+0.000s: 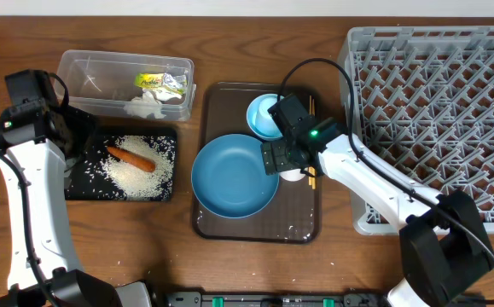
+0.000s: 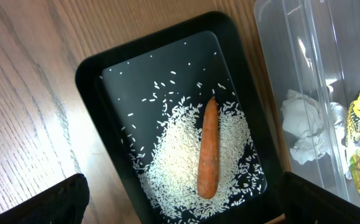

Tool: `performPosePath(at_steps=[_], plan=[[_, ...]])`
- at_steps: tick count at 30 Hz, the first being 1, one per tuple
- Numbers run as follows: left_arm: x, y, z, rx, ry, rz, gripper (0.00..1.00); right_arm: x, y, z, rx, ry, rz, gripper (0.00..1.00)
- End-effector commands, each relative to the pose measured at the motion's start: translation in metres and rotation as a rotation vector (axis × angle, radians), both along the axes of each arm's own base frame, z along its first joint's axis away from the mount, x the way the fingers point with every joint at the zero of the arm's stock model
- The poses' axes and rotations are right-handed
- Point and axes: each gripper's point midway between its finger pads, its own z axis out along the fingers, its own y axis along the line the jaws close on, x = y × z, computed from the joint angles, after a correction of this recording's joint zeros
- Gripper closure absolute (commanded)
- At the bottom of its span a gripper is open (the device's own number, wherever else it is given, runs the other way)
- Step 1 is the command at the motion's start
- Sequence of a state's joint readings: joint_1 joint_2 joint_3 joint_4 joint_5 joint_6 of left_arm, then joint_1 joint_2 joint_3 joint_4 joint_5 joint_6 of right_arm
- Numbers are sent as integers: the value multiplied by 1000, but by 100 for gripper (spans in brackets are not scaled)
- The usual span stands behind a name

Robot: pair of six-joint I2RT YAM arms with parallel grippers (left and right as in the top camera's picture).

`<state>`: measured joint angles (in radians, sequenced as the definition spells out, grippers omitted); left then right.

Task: Sort waste into correct bins and load items into the dishwasher rack
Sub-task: 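Lift the white cup and carry it right over the grey dish rack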

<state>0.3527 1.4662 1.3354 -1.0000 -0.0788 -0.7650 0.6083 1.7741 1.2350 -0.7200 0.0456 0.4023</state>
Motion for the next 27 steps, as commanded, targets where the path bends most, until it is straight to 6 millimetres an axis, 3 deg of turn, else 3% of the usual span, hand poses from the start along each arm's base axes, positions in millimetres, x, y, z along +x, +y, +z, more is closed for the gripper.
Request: performPosePath(at_steps=[1, 10, 16, 23, 27], plan=[[-2, 3, -2, 7, 16, 6, 2, 5, -2, 2, -25, -28, -18, 3], [-2, 3, -2, 7, 16, 7, 2, 5, -9, 0, -61, -32, -28, 16], [-2, 3, -2, 7, 16, 6, 2, 4, -11, -1, -68, -25, -29, 35], [-2, 3, -2, 7, 16, 6, 2, 3, -10, 1, -60, -22, -28, 40], [-2, 3, -2, 7, 16, 6, 2, 9, -12, 20, -36, -56, -46, 38]])
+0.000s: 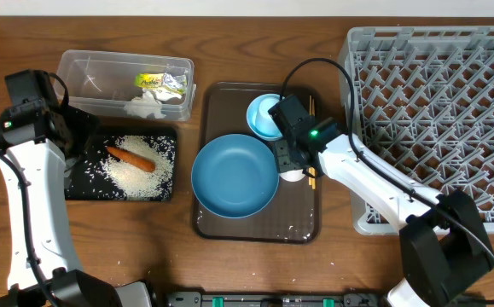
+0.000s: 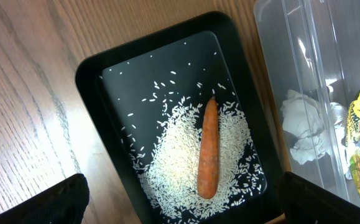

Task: Sort waste into correct bins and load items into the dishwasher rack
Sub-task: 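Lift the white cup and carry it right over the grey dish rack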

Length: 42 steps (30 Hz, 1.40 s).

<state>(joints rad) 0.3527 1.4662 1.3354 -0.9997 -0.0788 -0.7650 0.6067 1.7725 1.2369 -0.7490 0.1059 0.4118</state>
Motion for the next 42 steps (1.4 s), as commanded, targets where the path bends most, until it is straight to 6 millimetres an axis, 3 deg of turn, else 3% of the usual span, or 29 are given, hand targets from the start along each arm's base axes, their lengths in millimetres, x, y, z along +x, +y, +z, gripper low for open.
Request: performPosePath(at_steps=[1, 10, 14, 17, 19, 26, 31, 37, 42], plan=[[-2, 3, -2, 6, 16, 6, 2, 11, -2, 29, 32, -61, -25, 38], [-2, 3, -2, 7, 17, 7, 2, 39, -46, 150, 145, -311, -104, 42], [-2, 3, -2, 6, 16, 6, 2, 45, -87, 202, 168, -447, -168, 43], [-2, 3, -2, 7, 17, 7, 2, 47, -136, 232, 152, -536, -263, 43], [-2, 3, -2, 6, 16, 6, 2, 47, -170, 242, 131, -571, -340, 43], [-2, 3, -2, 7, 17, 7, 2, 38, -290, 245, 27, -602, -634, 44], [-2, 3, -2, 6, 16, 6, 2, 26, -362, 226, -40, -556, -811, 42], [-2, 3, -2, 6, 16, 6, 2, 9, -425, 192, -88, -466, -966, 43], [-2, 3, -2, 7, 17, 7, 2, 0, -454, 155, -63, -363, -1039, 43]])
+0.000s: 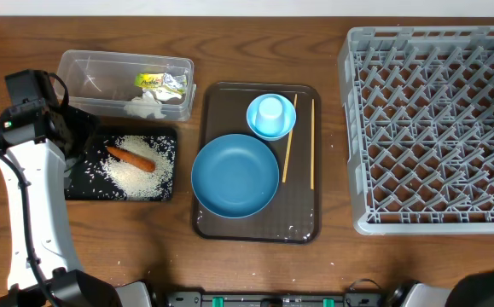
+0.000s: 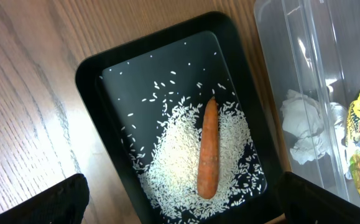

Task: Sort waste into correct bins and load items into the dishwasher rack
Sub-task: 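Lift the white cup and carry it right over the grey dish rack, then release the cup in the rack and move the right gripper to the light blue cup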

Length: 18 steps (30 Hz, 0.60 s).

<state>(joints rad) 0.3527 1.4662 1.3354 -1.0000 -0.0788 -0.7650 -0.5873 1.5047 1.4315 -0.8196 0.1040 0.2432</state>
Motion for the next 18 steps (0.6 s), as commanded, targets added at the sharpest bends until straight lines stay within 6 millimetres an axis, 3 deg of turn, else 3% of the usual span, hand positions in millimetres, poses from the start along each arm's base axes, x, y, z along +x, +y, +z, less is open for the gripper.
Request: performPosePath(at_steps=[1, 7, 12, 18], plan=[[-2, 3, -2, 7, 16, 6, 2, -2, -13, -15, 43, 23, -4, 43], [-2, 3, -2, 7, 16, 7, 2, 6, -13, -38, 116, 37, 47, 37], [-2, 3, -2, 7, 16, 6, 2, 7, -13, -39, 118, 36, 48, 22], [-2, 3, -2, 7, 16, 6, 2, 7, -8, -40, 135, 39, 58, 18]])
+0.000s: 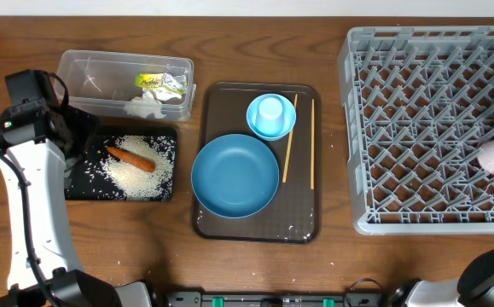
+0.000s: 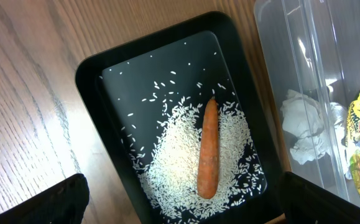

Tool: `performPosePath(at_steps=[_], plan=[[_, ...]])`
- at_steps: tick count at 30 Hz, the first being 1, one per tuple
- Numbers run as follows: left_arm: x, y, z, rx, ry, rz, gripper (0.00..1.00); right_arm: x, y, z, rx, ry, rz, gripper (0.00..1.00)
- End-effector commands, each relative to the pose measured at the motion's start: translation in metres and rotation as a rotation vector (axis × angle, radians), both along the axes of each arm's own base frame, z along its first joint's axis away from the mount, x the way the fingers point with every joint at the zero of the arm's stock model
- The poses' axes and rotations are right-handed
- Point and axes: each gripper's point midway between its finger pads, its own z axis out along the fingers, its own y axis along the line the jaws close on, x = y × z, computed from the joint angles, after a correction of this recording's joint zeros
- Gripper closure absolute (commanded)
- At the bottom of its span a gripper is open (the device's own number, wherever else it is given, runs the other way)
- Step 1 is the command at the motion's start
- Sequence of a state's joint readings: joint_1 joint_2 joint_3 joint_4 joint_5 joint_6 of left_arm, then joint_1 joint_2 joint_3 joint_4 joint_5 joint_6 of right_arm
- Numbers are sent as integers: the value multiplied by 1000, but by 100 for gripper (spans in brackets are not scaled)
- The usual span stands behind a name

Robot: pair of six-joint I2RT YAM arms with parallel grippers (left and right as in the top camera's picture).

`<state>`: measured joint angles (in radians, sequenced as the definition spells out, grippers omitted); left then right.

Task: Sort waste into correct bins and load items into the dishwasher rack
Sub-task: 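Release the cup in the rack and move the right gripper to the light blue cup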

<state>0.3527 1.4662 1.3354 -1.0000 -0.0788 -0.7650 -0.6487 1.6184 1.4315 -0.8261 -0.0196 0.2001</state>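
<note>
A pale pinkish cup hangs blurred over the right edge of the grey dishwasher rack (image 1: 426, 128). My right gripper shows only as a dark bit at the frame edge, shut on the cup. On the brown tray (image 1: 302, 226) lie a blue plate (image 1: 235, 175), a small blue bowl with a cup in it (image 1: 270, 115) and two chopsticks (image 1: 312, 141). My left gripper (image 2: 180, 208) stands open above the black tray (image 2: 89, 68), which holds rice and a carrot (image 2: 208, 149).
A clear bin (image 1: 84, 64) at the back left holds a crumpled tissue (image 1: 148, 102) and a yellow-green wrapper (image 1: 161, 83). The black tray (image 1: 80, 189) lies just in front of it. Some rice grains lie on the table near the front left.
The pale cup has moved from the very right edge of the view to a spot lower and a little further in over the rack. The left arm has not moved.
My right gripper was over the brown tray at a small pale cup next to the plate, first beside it, then lower around it. Then arm and cup were gone from the tray, the cup showing at the rack's far right. Now it hangs over the rack.
</note>
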Motion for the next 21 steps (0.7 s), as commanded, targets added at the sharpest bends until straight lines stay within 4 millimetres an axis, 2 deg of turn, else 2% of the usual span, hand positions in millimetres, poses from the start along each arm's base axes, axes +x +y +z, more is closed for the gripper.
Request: performPosePath(at_steps=[1, 5, 9, 12, 16, 18, 21], plan=[[-2, 3, -2, 7, 16, 6, 2, 3, 2, 6, 12, -22, 18, 18], [-2, 3, -2, 7, 16, 6, 2, 11, 21, 14, 86, -90, 82, 16], [-2, 3, -2, 7, 16, 6, 2, 28, 64, 41, 212, -239, 228, 14], [-2, 3, -2, 7, 16, 6, 2, 39, 113, 70, 283, -345, 405, 15], [-2, 3, -2, 7, 16, 6, 2, 46, 176, 95, 258, -382, 603, 15], [-2, 3, -2, 7, 16, 6, 2, 51, 212, 102, 239, -384, 694, 15], [-2, 3, -2, 7, 16, 6, 2, 61, 259, 101, 197, -365, 796, 14]])
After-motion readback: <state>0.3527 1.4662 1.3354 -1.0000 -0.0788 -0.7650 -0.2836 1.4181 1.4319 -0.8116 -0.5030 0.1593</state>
